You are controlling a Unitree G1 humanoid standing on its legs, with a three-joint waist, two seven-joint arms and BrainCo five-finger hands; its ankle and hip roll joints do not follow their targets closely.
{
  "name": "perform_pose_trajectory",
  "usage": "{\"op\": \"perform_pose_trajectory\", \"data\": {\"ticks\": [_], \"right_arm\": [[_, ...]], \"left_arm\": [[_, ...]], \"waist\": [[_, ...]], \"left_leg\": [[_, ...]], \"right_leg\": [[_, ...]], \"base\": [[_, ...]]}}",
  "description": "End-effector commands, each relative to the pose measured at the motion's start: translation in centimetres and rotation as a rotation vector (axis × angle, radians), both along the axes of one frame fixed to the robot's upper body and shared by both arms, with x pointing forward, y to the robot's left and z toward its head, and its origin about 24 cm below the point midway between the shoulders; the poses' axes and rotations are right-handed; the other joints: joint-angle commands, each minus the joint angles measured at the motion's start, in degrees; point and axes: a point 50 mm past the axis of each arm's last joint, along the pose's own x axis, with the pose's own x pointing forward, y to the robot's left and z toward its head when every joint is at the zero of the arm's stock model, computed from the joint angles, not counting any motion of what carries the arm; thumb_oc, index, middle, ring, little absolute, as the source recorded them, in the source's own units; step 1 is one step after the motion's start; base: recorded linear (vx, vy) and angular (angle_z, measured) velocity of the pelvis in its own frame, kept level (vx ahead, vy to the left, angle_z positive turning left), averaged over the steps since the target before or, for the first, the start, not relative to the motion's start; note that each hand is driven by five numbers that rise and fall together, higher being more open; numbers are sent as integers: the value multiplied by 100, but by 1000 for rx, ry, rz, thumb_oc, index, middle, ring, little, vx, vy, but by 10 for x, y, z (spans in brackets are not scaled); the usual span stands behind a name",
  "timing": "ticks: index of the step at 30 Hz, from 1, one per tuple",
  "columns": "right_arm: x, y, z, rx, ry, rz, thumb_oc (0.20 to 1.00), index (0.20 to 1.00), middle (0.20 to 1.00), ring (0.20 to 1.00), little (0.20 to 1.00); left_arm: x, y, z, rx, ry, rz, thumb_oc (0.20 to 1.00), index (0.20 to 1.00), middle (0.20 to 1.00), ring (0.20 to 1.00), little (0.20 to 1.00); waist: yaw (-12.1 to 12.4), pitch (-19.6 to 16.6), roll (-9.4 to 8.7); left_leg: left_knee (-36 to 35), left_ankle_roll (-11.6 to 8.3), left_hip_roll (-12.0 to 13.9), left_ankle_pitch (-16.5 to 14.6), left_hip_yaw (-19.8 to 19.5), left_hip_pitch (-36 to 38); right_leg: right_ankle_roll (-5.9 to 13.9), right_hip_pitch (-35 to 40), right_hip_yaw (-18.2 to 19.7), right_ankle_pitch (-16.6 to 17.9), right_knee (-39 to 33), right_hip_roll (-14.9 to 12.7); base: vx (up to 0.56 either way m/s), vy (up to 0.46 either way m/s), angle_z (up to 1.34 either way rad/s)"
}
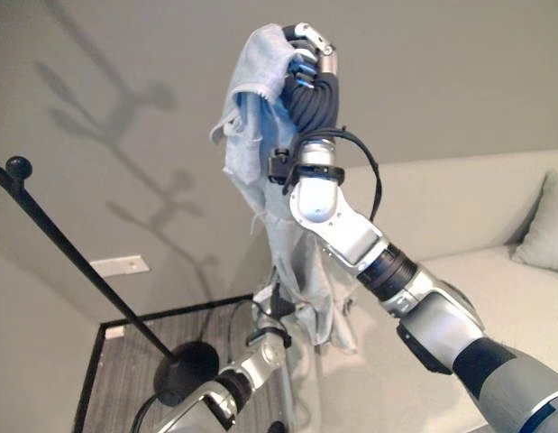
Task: Hang the clothes on the sofa on the clothes rack.
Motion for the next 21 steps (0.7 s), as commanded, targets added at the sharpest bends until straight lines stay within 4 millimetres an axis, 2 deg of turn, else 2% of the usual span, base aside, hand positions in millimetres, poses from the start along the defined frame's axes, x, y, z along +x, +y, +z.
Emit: {"op": "perform_pose_trajectory", "data": {"ticks": [1, 6, 11, 18, 19, 20, 21], "right_arm": [[-17, 23, 39, 69, -108, 132, 200, 200, 200, 200, 200], [-21, 26, 39, 79, -97, 189, 200, 200, 200, 200, 200], [-32, 34, 38, 84, -90, 302, 200, 200, 200, 200, 200], [-34, 38, 41, 78, -83, 328, 200, 200, 200, 200, 200], [-34, 38, 41, 78, -81, 326, 200, 200, 200, 200, 200], [-33, 37, 43, 74, -81, 316, 200, 200, 200, 200, 200], [-33, 37, 43, 74, -81, 316, 200, 200, 200, 200, 200]], "left_arm": [[22, -20, 15, 74, -67, -21, 1000, 1000, 1000, 1000, 1000], [24, -35, 17, 77, -48, -65, 1000, 1000, 1000, 1000, 1000], [25, -49, 17, 73, -5, -87, 1000, 1000, 1000, 1000, 1000], [20, -53, 10, -9, 86, -59, 1000, 1000, 1000, 1000, 1000], [19, -53, 8, -29, 105, -51, 824, 824, 824, 824, 824], [16, -53, 4, -67, 142, -30, 200, 200, 200, 200, 200], [16, -53, 4, -67, 142, -30, 200, 200, 200, 200, 200]], "waist": [[-68, -389, 85], [-171, -369, 98], [-298, -364, 136], [-362, -393, 164], [-373, -397, 169], [-389, -410, 178], [-389, -410, 178]], "left_leg": [[-20, -470, 766, 147, 68, -446], [-20, -476, 808, 153, 108, -449], [-20, -476, 850, 154, 173, -435], [-20, -469, 863, 152, 227, -418], [-20, -470, 864, 155, 233, -414], [-20, -469, 862, 158, 232, -423], [-20, -469, 862, 158, 232, -423]], "right_leg": [[-49, -432, 208, -72, 535, -98], [-53, -507, 274, -72, 600, -72], [-57, -565, 336, -52, 623, -56], [-61, -574, 368, -33, 628, -63], [-60, -568, 366, -30, 624, -66], [-65, -566, 371, -25, 616, -65], [-65, -566, 371, -25, 616, -65]], "base": [[-6, -5, -9], [-11, -11, -16], [-15, -16, -7], [-12, -6, -6], [-31, -12, -9], [-24, -8, -4], [0, 0, 0]]}}
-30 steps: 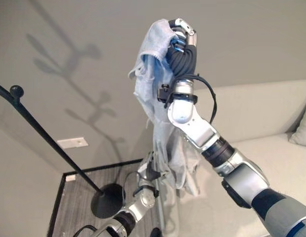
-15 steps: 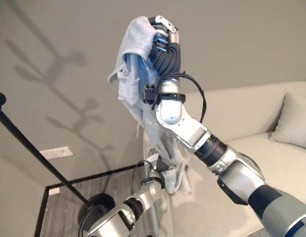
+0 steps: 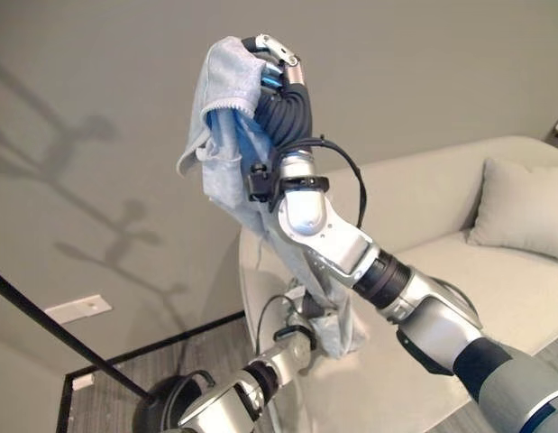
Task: Hang the clothes on the sofa on the clothes rack.
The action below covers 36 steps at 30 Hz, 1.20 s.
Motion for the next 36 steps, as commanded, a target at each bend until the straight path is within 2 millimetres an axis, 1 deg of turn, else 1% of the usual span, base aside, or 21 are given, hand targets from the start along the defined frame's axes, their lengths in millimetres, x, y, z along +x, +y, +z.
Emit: {"op": "perform_pose_trajectory", "data": {"ticks": [1, 3, 6, 13, 16, 17, 18, 19, 20, 21, 22, 23, 24, 25, 26, 28, 29, 31, 32, 33, 36], "right_arm": [[-20, 20, 47, 79, -126, 91, 200, 200, 200, 200, 200], [-18, 17, 46, 76, -120, 70, 200, 200, 200, 200, 200], [-15, 16, 44, 69, -107, 37, 200, 200, 200, 200, 200], [6, 0, 43, 34, -87, -144, 200, 200, 200, 200, 200], [15, -18, 51, -10, -137, -264, 200, 200, 200, 200, 200], [21, -35, 61, -37, -191, -361, 200, 200, 200, 200, 200], [21, -36, 61, -36, -191, -361, 200, 200, 200, 200, 200], [25, -57, 72, -48, -245, -452, 200, 200, 200, 200, 200], [25, -70, 78, -52, -280, -496, 200, 200, 200, 200, 200], [23, -80, 82, -51, -312, -530, 200, 200, 200, 200, 200], [18, -100, 90, -55, -382, -587, 200, 200, 200, 200, 200], [17, -101, 90, -55, -381, -587, 200, 200, 200, 200, 200], [12, -111, 91, -55, -421, -610, 200, 200, 200, 200, 200], [1, -131, 90, -61, -494, -647, 200, 200, 200, 200, 200], [0, -132, 90, -61, -492, -648, 200, 200, 200, 200, 200], [-10, -149, 81, -77, -540, -667, 200, 200, 200, 200, 200], [-14, -159, 77, -85, -552, -683, 200, 200, 200, 200, 200], [-21, -169, 68, -100, -568, -698, 200, 200, 200, 200, 200], [-26, -178, 56, -94, -552, -699, 200, 200, 200, 200, 200], [-26, -179, 56, -94, -550, -699, 200, 200, 200, 200, 200], [-32, -187, 49, -110, -554, -717, 200, 200, 200, 200, 200]], "left_arm": [[17, -6, 8, -14, 35, 39, 200, 200, 200, 200, 200], [15, -5, 4, -76, 76, 82, 200, 200, 200, 200, 200], [17, -8, 7, -153, 82, 118, 200, 200, 200, 200, 200], [20, -4, 16, -296, 34, 197, 200, 200, 200, 200, 200], [23, 5, 24, -338, -32, 207, 200, 200, 200, 200, 200], [25, 16, 32, -351, -99, 207, 200, 200, 200, 200, 200], [25, 17, 32, -350, -98, 207, 200, 200, 200, 200, 200], [29, 30, 47, -363, -192, 206, 200, 200, 200, 200, 200], [31, 38, 56, -363, -243, 202, 200, 200, 200, 200, 200], [33, 46, 65, -359, -296, 202, 200, 200, 200, 200, 200], [36, 60, 86, -340, -407, 198, 200, 200, 200, 200, 200], [35, 61, 86, -338, -406, 198, 200, 200, 200, 200, 200], [36, 69, 96, -327, -457, 198, 200, 200, 200, 200, 200], [35, 84, 116, -282, -559, 188, 200, 200, 200, 200, 200], [34, 84, 116, -280, -557, 187, 200, 200, 200, 200, 200], [29, 96, 131, -225, -636, 171, 200, 200, 200, 200, 200], [26, 103, 135, -212, -652, 174, 200, 200, 200, 200, 200], [21, 111, 140, -192, -681, 173, 200, 200, 200, 200, 200], [15, 121, 144, -161, -704, 187, 200, 200, 200, 200, 200], [14, 121, 143, -160, -701, 186, 200, 200, 200, 200, 200], [4, 134, 145, -99, -718, 189, 200, 200, 200, 200, 200]], "waist": [[53, -85, -115], [51, -101, -111], [40, -91, -96], [113, -95, -68], [185, -93, -60], [242, -95, -46], [241, -93, -49], [287, -90, -45], [302, -94, -38], [315, -95, -35], [332, -87, -14], [332, -88, -19], [339, -95, -5], [354, -71, 43], [357, -78, 35], [374, -59, 61], [380, -60, 70], [395, -33, 90], [418, 1, 109], [418, -4, 104], [461, 83, 118]], "left_leg": [[-20, -438, 577, 164, -46, -401], [-20, -436, 569, 165, -46, -397], [-20, -440, 554, 174, -50, -412], [-20, -432, 524, 179, -77, -419], [-20, -416, 495, 177, -108, -424], [-20, -403, 472, 176, -123, -422], [-20, -403, 471, 176, -123, -418], [-20, -390, 455, 171, -141, -414], [-20, -383, 446, 165, -151, -411], [-20, -375, 438, 161, -158, -405], [-20, -363, 429, 153, -161, -390], [-20, -363, 428, 152, -161, -385], [-20, -358, 431, 149, -164, -383], [-20, -339, 445, 192, -169, -401], [-20, -339, 445, 191, -168, -397], [-20, -333, 442, 189, -163, -384], [-20, -332, 445, 189, -162, -378], [-20, -324, 448, 190, -181, -364], [-20, -318, 462, 203, -196, -328], [-20, -320, 463, 202, -196, -323], [-20, -321, 503, 251, -229, -286]], "right_leg": [[30, -187, 52, 90, 240, -289], [30, -177, 61, 103, 219, -286], [31, -163, 58, 124, 173, -290], [32, -97, 26, 153, 76, -307], [34, -59, 12, 152, 47, -320], [39, -23, -13, 149, 25, -328], [39, -19, -13, 148, 24, -329], [44, -6, -30, 140, 25, -333], [48, 7, -33, 138, 21, -338], [52, 17, -27, 135, 23, -344], [56, 35, -18, 122, 36, -354], [56, 39, -18, 120, 38, -354], [55, 42, -14, 116, 43, -352], [59, 13, -5, 139, 75, -336], [59, 16, -4, 137, 77, -337], [58, 18, -12, 107, 121, -337], [57, 18, -17, 89, 151, -336], [50, 20, -9, 40, 226, -324], [25, 10, 3, -41, 371, -295], [23, 8, 4, -51, 388, -293], [-50, -39, 44, -210, 613, -200]], "base": [[0, 0, 0], [0, 0, 0], [0, 0, 0], [0, 0, 0], [4, -3, 1], [13, -6, 5], [12, -11, 6], [7, -13, 6], [6, -16, 7], [7, -10, 16], [2, -6, 13], [3, -10, 8], [-37, -13, -2], [-37, -13, 0], [-47, -15, 4], [-21, -27, 7], [-20, -40, 5], [-24, -61, 1], [-26, -61, 1], [-32, -68, -2], [-45, -81, -4]]}}
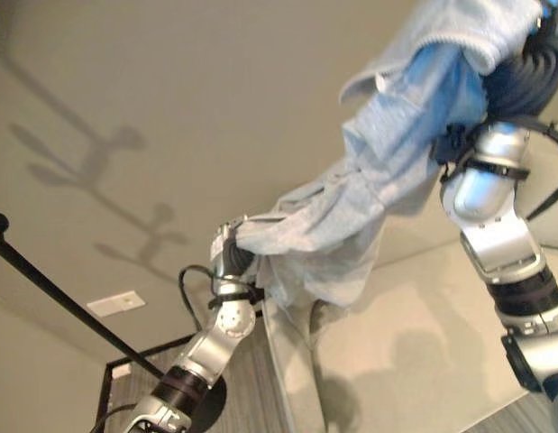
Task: Hang the clothes on the sofa on the clothes rack.
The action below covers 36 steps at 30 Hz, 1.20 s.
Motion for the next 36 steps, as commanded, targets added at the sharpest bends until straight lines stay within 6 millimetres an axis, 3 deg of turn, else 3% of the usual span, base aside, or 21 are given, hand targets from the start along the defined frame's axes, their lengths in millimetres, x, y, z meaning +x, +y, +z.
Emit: {"op": "perform_pose_trajectory", "data": {"ticks": [1, 7, 9, 11, 15, 17, 18, 20, 21, 23, 27, 31, 36], "right_arm": [[-16, 2, 20, -33, -140, 20, 200, 200, 200, 200, 200], [-28, -4, 9, -21, -163, 17, 200, 200, 200, 200, 200], [-31, -8, 9, -30, -182, -3, 200, 200, 200, 200, 200], [-33, -8, 1, -47, -166, -18, 200, 200, 200, 200, 200], [-32, -9, -18, -56, -100, -23, 200, 200, 200, 200, 200], [-29, -11, -22, -64, -77, -36, 200, 200, 200, 200, 200], [-29, -17, -27, -70, -57, -61, 200, 200, 200, 200, 200], [-29, -20, -28, -75, -52, -79, 200, 200, 200, 200, 200], [-29, -20, -28, -76, -52, -81, 200, 200, 200, 200, 200], [-33, -35, -33, -102, -44, -178, 200, 200, 200, 200, 200], [-39, -41, -35, -83, -54, -218, 200, 200, 200, 200, 200], [-40, -47, -44, -76, -15, -247, 200, 200, 200, 200, 200], [-39, -47, -53, -70, 25, -263, 200, 200, 200, 200, 200]], "left_arm": [[0, 27, 27, 167, -113, 25, 200, 200, 200, 200, 200], [-16, 31, 38, 193, -149, -15, 200, 200, 200, 200, 200], [-14, 30, 37, 236, -141, -31, 200, 200, 200, 200, 200], [-17, 28, 37, 223, -138, -50, 200, 200, 200, 200, 200], [-24, 18, 31, 189, -124, -111, 200, 200, 200, 200, 200], [-21, 8, 28, 189, -116, -149, 200, 200, 200, 200, 200], [-16, -2, 25, 179, -101, -185, 200, 200, 200, 200, 200], [-13, -8, 24, 182, -95, -209, 200, 200, 200, 200, 200], [-13, -9, 23, 181, -95, -211, 200, 200, 200, 200, 200], [-8, -37, 16, 177, -49, -341, 200, 200, 200, 200, 200], [-7, -48, 13, 173, -31, -384, 200, 200, 200, 200, 200], [-8, -41, 15, 229, -36, -377, 200, 200, 200, 200, 200], [-11, -12, 28, 284, -96, -268, 200, 200, 200, 200, 200]], "waist": [[168, -187, -411], [286, 290, -447], [266, 555, -478], [202, 527, -525], [121, 308, -692], [-20, 244, -804], [-194, 154, -876], [-270, 113, -892], [-258, 117, -885], [-577, -96, -741], [-635, -136, -581], [-584, -140, -605], [-478, -112, -601]], "left_leg": [[-15, -330, 552, 297, -103, -510], [-15, -425, 622, 706, -405, -947], [-15, -408, 568, 789, -206, -1273], [-15, -284, 442, 667, -47, -1268], [67, -191, 320, 504, -8, -922], [252, -88, 456, 178, 250, -611], [342, -47, 639, -118, 587, -174], [390, -33, 715, -196, 733, -12], [392, -36, 722, -221, 735, 6], [293, -176, 947, -579, 1180, 829], [3, -230, 880, -653, 1290, 885], [1, -141, 644, -897, 1306, 951], [6, 23, 327, -1101, 1339, 1018]], "right_leg": [[-57, -380, 182, -198, 702, -180], [-258, -678, 130, -381, 962, 225], [-320, -795, -27, -319, 1005, 293], [-313, -881, -150, -221, 903, 343], [-246, -820, -258, 240, 307, 190], [-248, -828, -362, 369, 135, 94], [-230, -822, -480, 425, 65, 41], [-221, -856, -539, 507, 24, 14], [-218, -835, -543, 498, 17, 20], [-147, -863, -781, 533, 97, -78], [-65, -873, -842, 573, 203, -180], [136, -824, -858, 822, 104, -443], [335, -880, -726, 1138, -92, -658]], "base": [[-99, -111, -1], [-179, -159, 4], [-278, -153, 32], [-152, -101, 65], [-67, -12, 47], [-66, 12, 25], [-46, 23, 48], [-44, 40, 56], [-64, 181, 60], [-29, 267, 73], [-21, 201, 51], [-30, 195, 31], [-59, 155, -21]]}}
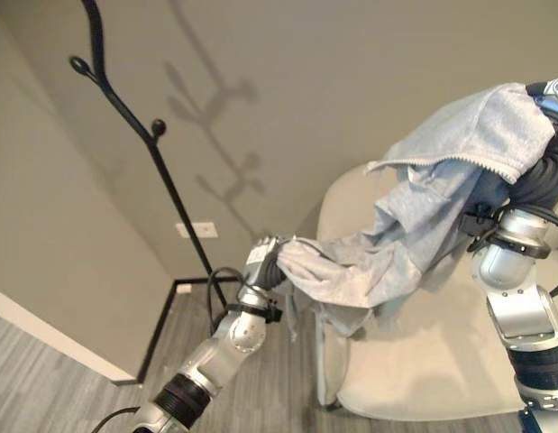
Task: Hang the clothes on the sofa on the clothes rack.
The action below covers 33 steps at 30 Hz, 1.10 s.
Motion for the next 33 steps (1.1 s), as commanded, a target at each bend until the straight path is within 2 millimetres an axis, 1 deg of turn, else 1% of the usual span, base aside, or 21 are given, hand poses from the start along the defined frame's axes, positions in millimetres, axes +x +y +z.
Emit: {"op": "perform_pose_trajectory", "data": {"ticks": [1, 3, 4, 6, 7, 8, 9, 10, 11, 12, 13, 16, 17, 18, 20, 22, 25, 28, 29, 32, 33], "right_arm": [[-10, -4, 12, -1, -92, -45, 200, 200, 200, 200, 200], [-11, -4, 5, -4, -69, -52, 200, 200, 200, 200, 200], [-12, -4, 5, -3, -69, -51, 200, 200, 200, 200, 200], [-13, -3, 1, -9, -52, -62, 200, 200, 200, 200, 200], [-13, -3, 1, -10, -51, -61, 200, 200, 200, 200, 200], [-13, -1, 0, -9, -50, -56, 200, 200, 200, 200, 200], [-14, 3, -2, -8, -48, -45, 200, 200, 200, 200, 200], [-14, 4, -2, -8, -49, -44, 200, 200, 200, 200, 200], [-14, 5, -3, -6, -46, -42, 200, 200, 200, 200, 200], [-16, 5, -7, 4, -37, -31, 200, 200, 200, 200, 200], [-16, 4, -7, 3, -36, -31, 200, 200, 200, 200, 200], [-26, 1, -17, 8, -16, -27, 200, 200, 200, 200, 200], [-28, 2, -18, 8, -20, -18, 200, 200, 200, 200, 200], [-32, 2, -25, 40, -4, -10, 200, 200, 200, 200, 200], [-32, 3, -27, 39, 11, 4, 200, 200, 200, 200, 200], [-27, 5, -35, 43, 67, 10, 200, 200, 200, 200, 200], [-28, 6, -44, 50, 116, 33, 200, 200, 200, 200, 200], [-28, 8, -52, 40, 156, 36, 200, 200, 200, 200, 200], [-25, 8, -53, 33, 165, 31, 200, 200, 200, 200, 200], [-23, 1, -54, 34, 166, -6, 200, 200, 200, 200, 200], [-23, 1, -54, 34, 166, -8, 200, 200, 200, 200, 200]], "left_arm": [[3, 23, 40, 51, -225, 52, 200, 200, 200, 200, 200], [-1, 42, 51, 93, -293, 120, 200, 200, 200, 200, 200], [-2, 42, 51, 95, -293, 121, 200, 200, 200, 200, 200], [-6, 50, 57, 80, -333, 164, 200, 200, 200, 200, 200], [-6, 50, 57, 81, -332, 165, 200, 200, 200, 200, 200], [-7, 51, 60, 68, -351, 176, 200, 200, 200, 200, 200], [-8, 52, 63, 49, -373, 190, 200, 200, 200, 200, 200], [-8, 52, 63, 50, -375, 192, 200, 200, 200, 200, 200], [-8, 50, 62, 39, -378, 189, 200, 200, 200, 200, 200], [-8, 47, 60, 12, -369, 176, 200, 200, 200, 200, 200], [-8, 46, 60, 11, -368, 176, 200, 200, 200, 200, 200], [-11, 36, 55, -31, -330, 123, 200, 200, 200, 200, 200], [-11, 33, 53, -45, -314, 113, 200, 200, 200, 200, 200], [-13, 26, 49, -83, -295, 90, 200, 200, 200, 200, 200], [-14, 24, 45, -105, -274, 83, 200, 200, 200, 200, 200], [-14, 20, 41, -179, -237, 86, 200, 200, 200, 200, 200], [-23, 15, 36, -205, -182, 38, 200, 200, 200, 200, 200], [-24, 12, 29, -222, -149, 31, 200, 200, 200, 200, 200], [-23, 10, 30, -233, -151, 24, 200, 200, 200, 200, 200], [-22, 1, 31, -244, -150, -16, 200, 200, 200, 200, 200], [-22, 1, 31, -245, -150, -17, 200, 200, 200, 200, 200]], "waist": [[9, -153, -342], [55, -130, -387], [51, -133, -399], [73, -54, -427], [64, -63, -439], [59, 2, -439], [4, 119, -444], [6, 123, -450], [-58, 208, -432], [-142, 290, -388], [-117, 268, -383], [-159, 274, -364], [-148, 296, -388], [-139, 341, -490], [-166, 376, -533], [-150, 379, -548], [-104, 315, -507], [-96, 372, -464], [-116, 430, -443], [-188, 477, -402], [-191, 472, -398]], "left_leg": [[88, 198, -43, -627, -170, 199], [147, 304, -234, -705, -156, 165], [164, 314, -246, -713, -152, 155], [252, 430, -430, -771, -206, 65], [266, 442, -446, -776, -204, 54], [288, 493, -512, -781, -232, 17], [291, 565, -566, -762, -276, -26], [292, 571, -573, -758, -264, -34], [285, 607, -589, -745, -304, -51], [259, 656, -633, -622, -359, -152], [245, 646, -622, -622, -337, -156], [209, 707, -690, -555, -444, -260], [237, 723, -724, -557, -490, -341], [385, 704, -814, -642, -632, -461], [506, 689, -824, -691, -673, -539], [724, 655, -783, -793, -622, -661], [1020, 635, -746, -976, -585, -655], [1437, 606, -724, -1059, -643, -733], [1823, 564, -721, -1072, -681, -946], [1995, 437, -438, -910, -615, -1234], [1992, 431, -439, -903, -624, -1244]], "right_leg": [[306, 233, 127, 768, -967, -143], [413, 189, 189, 931, -1082, -268], [421, 187, 197, 940, -1089, -279], [471, 112, 268, 1013, -1075, -389], [480, 99, 278, 1009, -1062, -405], [502, 12, 335, 1022, -969, -436], [486, -140, 542, 1080, -677, -411], [489, -183, 568, 1064, -620, -415], [446, -277, 791, 968, -386, -238], [323, -404, 1174, 662, -157, 226], [309, -459, 1199, 624, -88, 245], [77, -429, 1284, 193, 295, 807], [18, -375, 1295, 108, 339, 924], [-93, -281, 1421, 14, 194, 1022], [-104, -254, 1485, 60, 76, 1077], [-135, -205, 1490, 187, -218, 1095], [-166, 75, 1398, 292, -643, 1118], [-226, 239, 1330, 304, -757, 1101], [-257, 273, 1340, 269, -762, 1041], [-275, 284, 1299, 180, -721, 937], [-278, 274, 1290, 178, -715, 937]], "base": [[-48, 164, -35], [-71, 194, -15], [-82, 166, -12], [-84, 149, 0], [-98, 164, 5], [-121, 147, 4], [-126, 142, 4], [-116, 130, 3], [-115, 123, 1], [-103, 113, 0], [-77, 94, 21], [-20, 23, 24], [-6, -78, 20], [2, -81, 42], [-12, -122, 33], [31, -153, 4], [138, -87, -11], [90, -48, 5], [25, 8, 20], [4, 59, 12], [19, 64, 21]]}}
